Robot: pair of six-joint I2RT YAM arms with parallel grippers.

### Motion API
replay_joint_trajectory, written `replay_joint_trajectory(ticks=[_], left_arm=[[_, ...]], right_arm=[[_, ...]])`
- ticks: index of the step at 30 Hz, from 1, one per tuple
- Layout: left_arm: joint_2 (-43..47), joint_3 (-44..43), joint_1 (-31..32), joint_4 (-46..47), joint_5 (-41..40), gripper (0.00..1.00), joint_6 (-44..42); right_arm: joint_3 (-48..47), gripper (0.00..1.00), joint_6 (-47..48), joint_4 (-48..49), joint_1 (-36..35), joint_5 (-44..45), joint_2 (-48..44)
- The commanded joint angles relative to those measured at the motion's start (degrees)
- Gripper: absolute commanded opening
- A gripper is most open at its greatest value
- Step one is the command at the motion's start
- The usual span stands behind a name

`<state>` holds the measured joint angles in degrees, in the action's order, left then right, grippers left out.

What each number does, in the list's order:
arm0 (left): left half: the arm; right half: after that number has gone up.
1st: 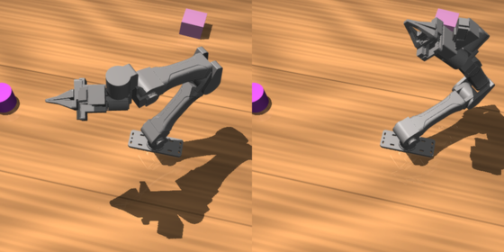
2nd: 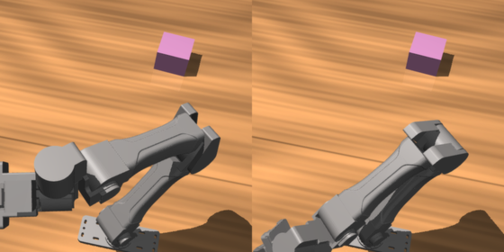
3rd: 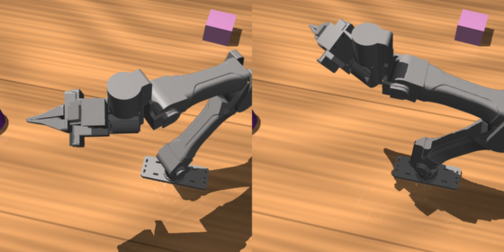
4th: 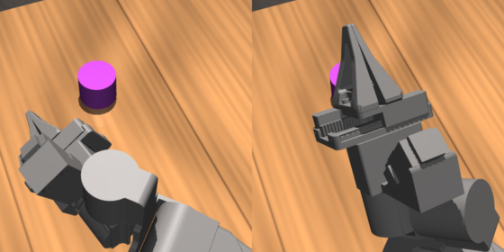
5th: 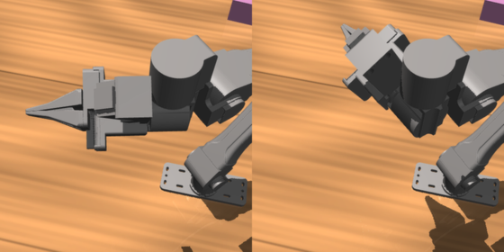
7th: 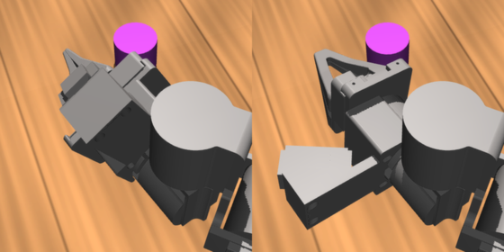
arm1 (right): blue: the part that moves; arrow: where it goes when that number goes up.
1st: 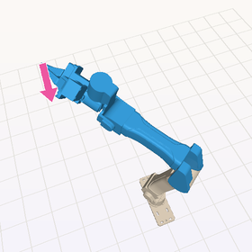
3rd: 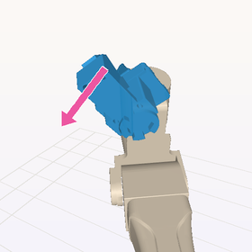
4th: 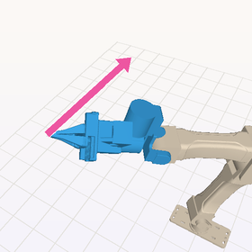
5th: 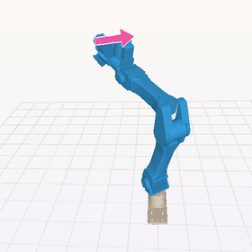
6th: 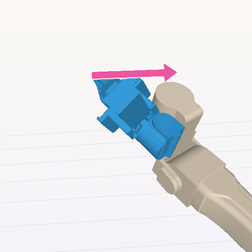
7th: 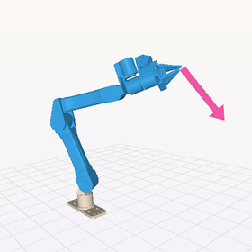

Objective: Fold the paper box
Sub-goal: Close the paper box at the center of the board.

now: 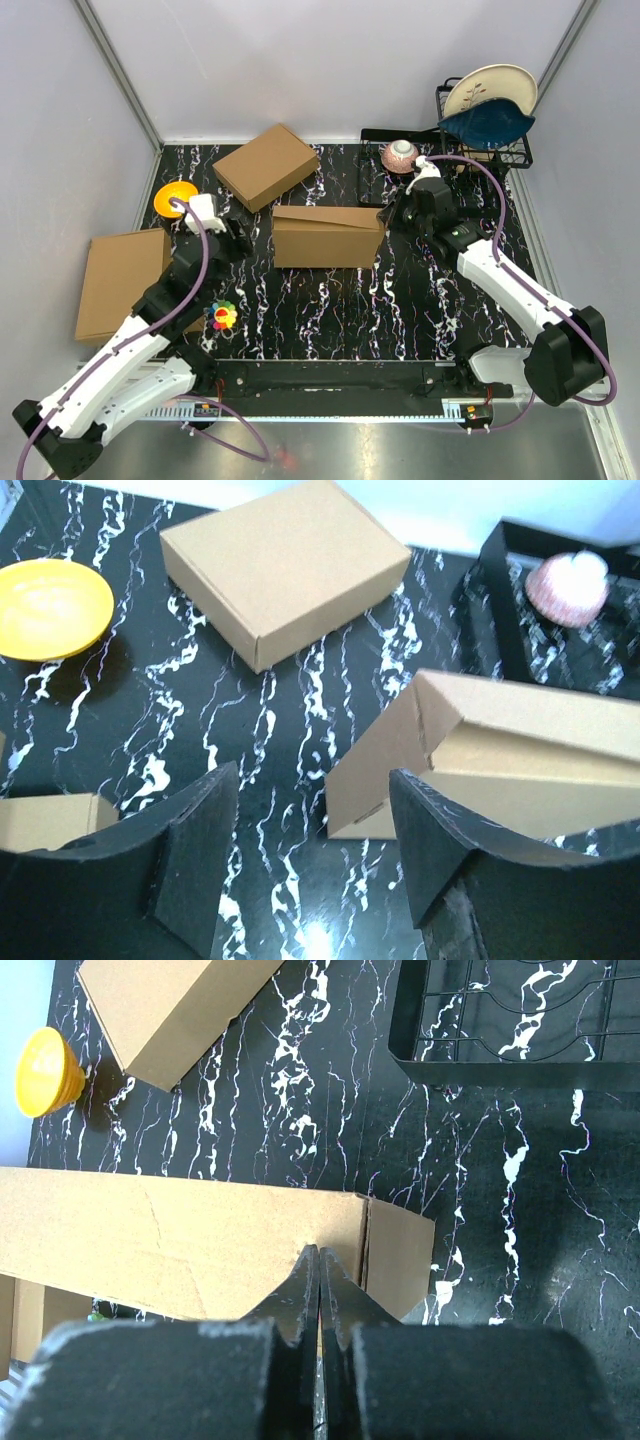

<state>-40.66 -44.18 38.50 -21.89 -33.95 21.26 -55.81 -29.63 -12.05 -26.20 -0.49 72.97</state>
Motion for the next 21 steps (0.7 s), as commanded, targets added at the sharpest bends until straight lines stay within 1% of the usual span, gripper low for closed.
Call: replay_joint_trajectory(ticks=[1, 3, 4, 6, 7, 9, 10, 12, 15, 16, 17, 18, 19, 21], left_arm=[[0.4, 1.2, -0.7, 14.6, 0.0, 0.64, 1.7], [-2.1, 0.2, -1.1, 19.0, 4.3, 0.6, 1.9], [-5.6, -1.9, -1.1, 21.7, 5.6, 0.59, 2.3], [-9.4, -4.4, -1.1, 24.1, 9.3, 0.56, 2.5], [-12.8, -6.2, -1.1, 26.6, 10.8, 0.52, 2.4], [-17.0, -7.0, -1.1, 29.3, 14.6, 0.48, 2.6], [-18.2, -6.8, -1.1, 32.0, 15.9, 0.45, 2.6], [-21.5, -6.2, -1.1, 33.4, 18.1, 0.39, 3.1], [-23.6, -2.9, -1.1, 34.6, 20.5, 0.26, 4.6], [-23.6, -0.1, -1.1, 35.0, 20.6, 0.21, 5.6], [-23.3, 1.6, -1.1, 35.2, 20.6, 0.13, 6.0], [-22.6, 3.5, -1.1, 35.3, 19.2, 0.09, 6.6], [-22.1, 7.7, -1.1, 35.7, 18.2, 0.06, 8.3], [-20.3, 12.1, -0.6, 36.8, 15.6, 0.02, 10.5]], right_arm=[[0.4, 0.0, 1.4, -8.8, 0.6, 2.9, 1.2], [0.0, 0.0, 1.6, -9.2, 0.6, 3.0, 1.2], [-0.1, 0.0, 1.7, -9.3, 0.5, 3.1, 1.3], [0.0, 0.0, 1.7, -9.5, 0.6, 3.0, 1.3], [-0.1, 0.0, 1.8, -9.4, 0.5, 3.0, 1.2], [0.1, 0.0, 1.7, -9.4, 0.5, 2.9, 1.2], [0.1, 0.0, 1.7, -9.4, 0.5, 2.8, 1.3], [0.1, 0.0, 1.8, -9.4, 0.5, 2.6, 1.3], [0.2, 0.0, 1.7, -9.4, 0.6, 2.3, 1.2], [0.3, 0.0, 1.7, -9.5, 0.5, 2.2, 1.2], [0.4, 0.0, 1.7, -9.5, 0.6, 2.2, 1.2], [0.4, 0.0, 1.7, -9.5, 0.4, 2.0, 1.0], [0.4, 0.0, 1.7, -9.5, 0.5, 2.0, 0.8], [0.4, 0.0, 1.6, -9.4, 0.4, 1.8, 0.7]])
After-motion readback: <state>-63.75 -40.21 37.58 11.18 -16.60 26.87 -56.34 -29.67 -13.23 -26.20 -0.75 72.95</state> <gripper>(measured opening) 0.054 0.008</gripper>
